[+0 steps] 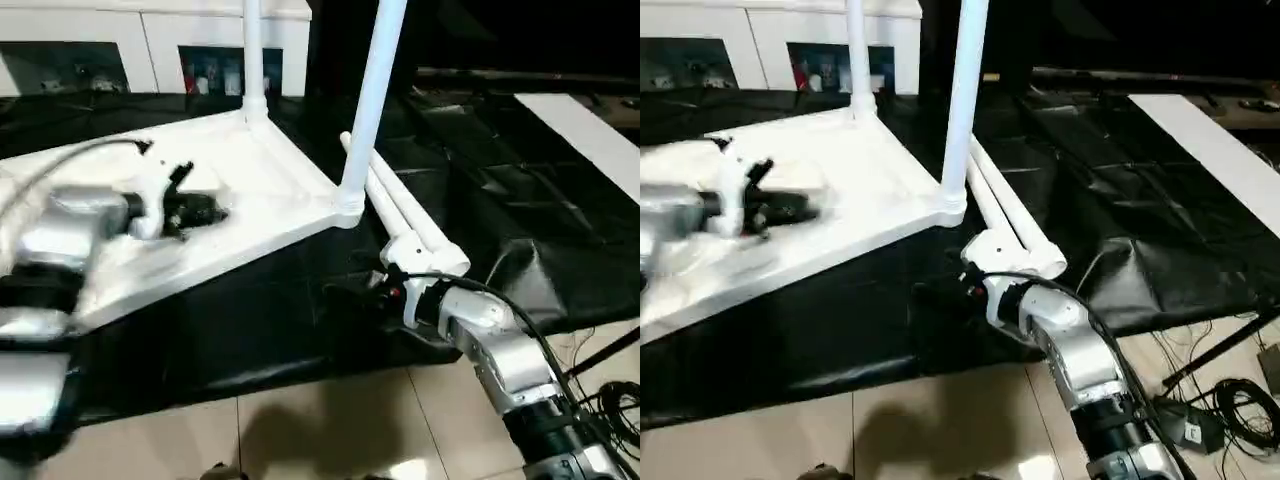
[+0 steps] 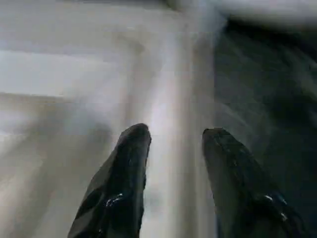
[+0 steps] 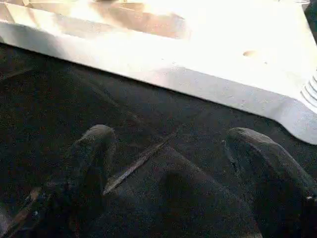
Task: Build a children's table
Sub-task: Rotate leg to tighten
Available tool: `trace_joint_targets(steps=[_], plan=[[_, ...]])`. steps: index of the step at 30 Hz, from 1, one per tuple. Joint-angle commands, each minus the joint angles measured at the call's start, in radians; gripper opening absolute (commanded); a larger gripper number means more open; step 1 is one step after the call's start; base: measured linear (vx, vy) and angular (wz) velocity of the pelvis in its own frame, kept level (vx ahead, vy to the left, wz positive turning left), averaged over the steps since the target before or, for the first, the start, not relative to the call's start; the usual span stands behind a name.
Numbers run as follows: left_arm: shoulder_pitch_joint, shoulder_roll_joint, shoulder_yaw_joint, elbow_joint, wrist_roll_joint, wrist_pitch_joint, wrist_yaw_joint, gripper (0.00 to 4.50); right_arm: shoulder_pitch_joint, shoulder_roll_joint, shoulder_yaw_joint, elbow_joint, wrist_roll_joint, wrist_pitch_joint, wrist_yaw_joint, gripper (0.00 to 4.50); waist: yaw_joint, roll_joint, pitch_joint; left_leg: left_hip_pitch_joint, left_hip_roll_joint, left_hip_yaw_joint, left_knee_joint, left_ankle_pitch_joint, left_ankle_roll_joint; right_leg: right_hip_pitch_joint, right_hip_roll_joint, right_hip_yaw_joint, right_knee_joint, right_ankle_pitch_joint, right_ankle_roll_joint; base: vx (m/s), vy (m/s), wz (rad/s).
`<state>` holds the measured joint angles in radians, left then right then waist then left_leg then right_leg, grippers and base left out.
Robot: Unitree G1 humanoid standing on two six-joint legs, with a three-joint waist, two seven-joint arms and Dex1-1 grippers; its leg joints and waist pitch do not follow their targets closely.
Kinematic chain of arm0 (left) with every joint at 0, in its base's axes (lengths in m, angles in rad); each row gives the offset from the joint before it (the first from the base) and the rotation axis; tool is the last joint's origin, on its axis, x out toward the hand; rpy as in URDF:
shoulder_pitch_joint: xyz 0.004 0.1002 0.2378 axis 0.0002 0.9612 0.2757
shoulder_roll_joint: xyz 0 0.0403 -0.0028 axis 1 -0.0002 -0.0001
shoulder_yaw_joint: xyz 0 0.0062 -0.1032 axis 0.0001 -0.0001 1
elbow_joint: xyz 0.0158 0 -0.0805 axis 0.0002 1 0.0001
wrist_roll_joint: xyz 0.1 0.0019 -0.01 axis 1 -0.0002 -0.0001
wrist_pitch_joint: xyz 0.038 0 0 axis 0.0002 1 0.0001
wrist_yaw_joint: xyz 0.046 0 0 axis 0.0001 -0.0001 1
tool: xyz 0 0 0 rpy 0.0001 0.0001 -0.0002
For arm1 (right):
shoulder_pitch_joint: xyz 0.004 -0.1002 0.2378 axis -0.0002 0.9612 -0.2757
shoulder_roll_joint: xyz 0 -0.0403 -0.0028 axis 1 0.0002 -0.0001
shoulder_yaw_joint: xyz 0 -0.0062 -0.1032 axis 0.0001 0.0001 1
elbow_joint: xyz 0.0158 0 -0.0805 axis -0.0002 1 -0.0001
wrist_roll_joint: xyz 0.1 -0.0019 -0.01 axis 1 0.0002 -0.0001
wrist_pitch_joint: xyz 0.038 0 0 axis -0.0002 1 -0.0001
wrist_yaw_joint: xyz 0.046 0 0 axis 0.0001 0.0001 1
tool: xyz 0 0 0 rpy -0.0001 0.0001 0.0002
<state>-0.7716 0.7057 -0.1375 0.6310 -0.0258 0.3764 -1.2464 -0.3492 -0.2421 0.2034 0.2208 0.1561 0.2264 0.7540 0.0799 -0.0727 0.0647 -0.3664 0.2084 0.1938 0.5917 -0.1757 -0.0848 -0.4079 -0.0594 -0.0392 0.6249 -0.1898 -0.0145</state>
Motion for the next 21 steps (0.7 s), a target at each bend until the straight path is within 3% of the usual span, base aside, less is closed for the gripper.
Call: trace_joint_targets(steps=[1, 3, 9, 14, 16, 17, 21], plan=[[0.026, 0.025, -0.066, -0.053, 0.035, 0.019, -0.091, 2.03, 0.003, -0.014, -0.005, -0.007, 0.000, 0.001, 0.012, 3.86, -0.004, 0.034, -0.072, 0.024, 0.027, -0.013, -0.072, -0.187, -0.027, 0.047, -0.067, 0.043, -0.056, -0.047, -0.229, 0.000, 0.000, 0.00], [0.042, 0.056, -0.098, -0.068, 0.066, 0.013, -0.099, 2.03, 0.008, -0.024, -0.001, -0.020, 0.005, 0.012, 0.028, 3.86, -0.003, 0.039, -0.070, 0.027, 0.025, -0.010, -0.071, -0.208, -0.028, 0.044, -0.069, 0.044, -0.060, -0.070, -0.229, 0.000, 0.000, 0.00], [0.050, 0.068, -0.122, -0.012, 0.160, -0.053, 0.022, 2.03, 0.024, -0.046, 0.015, -0.048, 0.009, 0.024, 0.060, 3.86, 0.002, 0.034, -0.066, 0.028, 0.027, -0.015, -0.074, -0.267, -0.043, 0.043, -0.072, 0.045, -0.071, -0.186, -0.198, 0.000, 0.000, 0.00], [0.098, 0.078, -0.136, -0.088, 0.134, 0.002, -0.021, 2.03, 0.009, -0.034, 0.030, -0.005, -0.012, 0.019, 0.048, 3.86, 0.001, 0.036, -0.068, 0.025, 0.027, -0.016, -0.074, -0.249, -0.048, 0.043, -0.073, 0.045, -0.067, -0.174, -0.203, 0.000, 0.000, 0.00], [0.114, 0.078, -0.135, -0.108, 0.122, 0.014, -0.034, 2.03, -0.032, -0.003, 0.034, 0.084, -0.058, 0.006, -0.023, 3.86, -0.002, 0.036, -0.069, 0.024, 0.025, -0.016, -0.074, -0.232, -0.052, 0.040, -0.072, 0.044, -0.064, -0.151, -0.215, 0.000, 0.000, 0.00], [0.120, 0.078, -0.135, -0.115, 0.119, 0.019, -0.038, 2.03, -0.061, 0.019, 0.031, 0.146, -0.084, -0.003, -0.075, 3.86, -0.004, 0.042, -0.072, 0.026, 0.023, -0.016, -0.072, -0.232, -0.058, 0.041, -0.072, 0.044, -0.064, -0.147, -0.220, 0.000, 0.000, 0.00], [0.148, 0.075, -0.106, -0.181, 0.062, 0.067, -0.084, 2.03, -0.192, 0.106, -0.009, 0.399, -0.119, -0.058, -0.258, 3.86, -0.016, 0.036, -0.073, 0.026, 0.023, -0.015, -0.070, -0.217, -0.069, 0.040, -0.073, 0.045, -0.058, -0.126, -0.238, 0.000, 0.000, 0.00]])
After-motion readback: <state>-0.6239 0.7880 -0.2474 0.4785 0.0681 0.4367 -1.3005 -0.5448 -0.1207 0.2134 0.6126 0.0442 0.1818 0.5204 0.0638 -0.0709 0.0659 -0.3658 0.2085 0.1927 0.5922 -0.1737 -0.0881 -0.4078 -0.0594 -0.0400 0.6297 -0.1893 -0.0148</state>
